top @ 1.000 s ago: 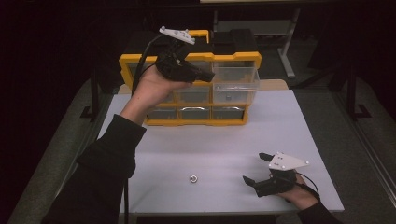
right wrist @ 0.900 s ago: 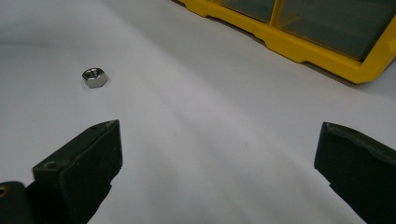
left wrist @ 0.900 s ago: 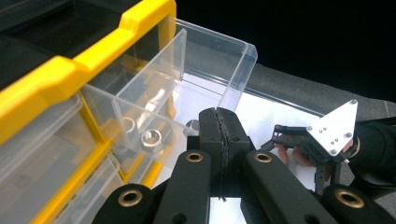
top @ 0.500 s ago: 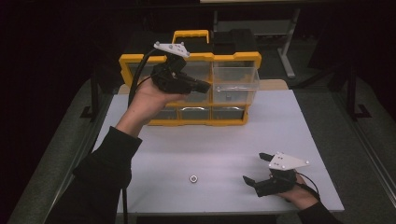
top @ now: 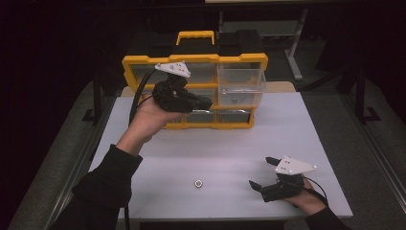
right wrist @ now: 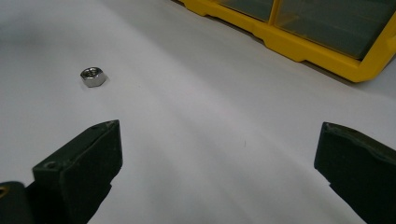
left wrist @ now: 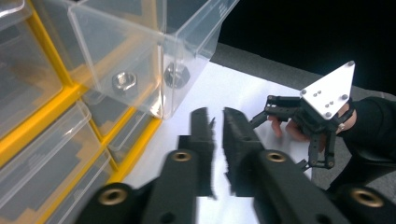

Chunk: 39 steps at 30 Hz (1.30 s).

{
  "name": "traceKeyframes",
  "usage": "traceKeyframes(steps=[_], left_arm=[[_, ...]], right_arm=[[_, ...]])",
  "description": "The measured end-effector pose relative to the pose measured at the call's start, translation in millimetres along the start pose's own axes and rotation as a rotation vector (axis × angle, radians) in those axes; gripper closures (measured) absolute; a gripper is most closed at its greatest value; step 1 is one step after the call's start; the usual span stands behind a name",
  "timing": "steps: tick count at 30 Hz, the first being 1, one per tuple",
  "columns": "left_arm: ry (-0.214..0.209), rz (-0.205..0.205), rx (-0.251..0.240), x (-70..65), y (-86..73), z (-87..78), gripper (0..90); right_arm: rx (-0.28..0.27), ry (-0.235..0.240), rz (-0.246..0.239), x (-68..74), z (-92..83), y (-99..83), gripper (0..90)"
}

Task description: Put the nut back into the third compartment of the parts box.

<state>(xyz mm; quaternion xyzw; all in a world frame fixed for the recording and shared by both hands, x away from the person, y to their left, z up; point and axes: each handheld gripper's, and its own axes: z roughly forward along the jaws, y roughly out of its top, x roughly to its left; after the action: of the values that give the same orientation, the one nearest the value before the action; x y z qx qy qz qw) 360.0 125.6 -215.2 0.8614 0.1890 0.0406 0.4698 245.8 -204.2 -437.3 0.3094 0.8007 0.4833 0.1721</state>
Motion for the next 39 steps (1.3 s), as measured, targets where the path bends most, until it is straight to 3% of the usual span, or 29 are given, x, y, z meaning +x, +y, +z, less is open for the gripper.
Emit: traceKeyframes(steps=[1,2,4,5,7,11,23,30,39], left_arm=[[0.0,-0.005,-0.005,-0.6,-2.2,0.6,73.7],[0.006,-0.001,-0.002,-1.1,-4.1,0.4,73.7],[0.015,-0.005,0.002,-2.2,-8.2,1.7,61.1],[0.015,-0.004,0.009,-2.5,-10.2,2.4,61.1],[0.026,-0.002,0.017,-3.7,-14.0,3.9,50.9],[0.03,-0.003,0.027,-4.6,-21.3,5.9,41.5],[0.045,0.0,0.039,-7.4,-50.4,16.4,18.6],[0.067,0.009,0.05,-12.6,-68.3,25.4,12.9],[0.084,-0.01,0.037,-18.1,-90.2,35.1,2.0]], right_arm=[[-0.001,0.0,0.0,-0.1,0.1,0.1,0.6],[-0.001,0.0,0.0,-0.1,0.1,0.1,0.6],[0.001,0.0,-0.001,0.0,0.2,0.0,0.5],[0.001,0.0,-0.001,0.0,0.2,0.0,0.5],[-0.002,-0.004,-0.003,-0.2,-0.3,0.0,0.5],[-0.002,-0.004,-0.003,-0.1,-0.6,0.1,0.5],[-0.004,-0.003,-0.005,0.1,-0.1,0.4,0.5],[-0.003,-0.003,-0.002,0.4,-0.4,0.3,0.5],[0.0,-0.004,-0.006,0.5,-0.3,0.2,0.6]])
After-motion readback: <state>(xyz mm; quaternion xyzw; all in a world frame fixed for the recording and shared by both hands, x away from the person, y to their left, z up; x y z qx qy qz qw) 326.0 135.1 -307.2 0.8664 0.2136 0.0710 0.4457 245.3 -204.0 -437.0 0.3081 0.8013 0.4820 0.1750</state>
